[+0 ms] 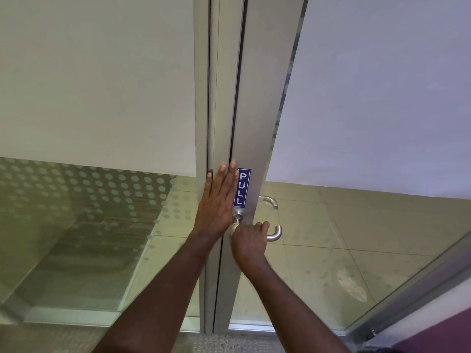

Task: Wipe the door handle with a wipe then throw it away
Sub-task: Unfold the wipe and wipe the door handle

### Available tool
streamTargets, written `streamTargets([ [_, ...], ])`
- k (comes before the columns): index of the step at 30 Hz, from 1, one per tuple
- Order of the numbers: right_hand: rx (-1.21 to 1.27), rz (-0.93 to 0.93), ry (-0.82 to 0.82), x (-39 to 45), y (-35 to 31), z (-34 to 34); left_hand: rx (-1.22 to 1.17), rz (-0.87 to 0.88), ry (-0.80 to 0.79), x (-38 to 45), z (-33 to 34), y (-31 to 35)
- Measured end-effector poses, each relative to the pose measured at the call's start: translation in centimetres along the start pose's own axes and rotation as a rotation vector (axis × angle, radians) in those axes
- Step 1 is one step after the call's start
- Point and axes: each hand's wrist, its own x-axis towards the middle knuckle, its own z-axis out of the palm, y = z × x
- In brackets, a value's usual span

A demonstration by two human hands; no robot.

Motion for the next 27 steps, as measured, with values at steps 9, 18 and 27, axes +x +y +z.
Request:
streamTargets([
  [9, 0.075, 0.053, -0.008, 1.9, -1.3, -1.3, 0.05, -0.034, -0.097, 0.3, 0.1, -0.1],
  [18, -0.102, -0.409, 0.369, -1.5, 5.5, 1.4, 0.047, -0.027, -0.078, -0.1, -0.8, 0.3],
  [27, 0.006, -0.338, 0.347, -1.7, 14.0, 4.3, 0.056, -0.035, -0.051, -0.1, -1.3, 0.6],
])
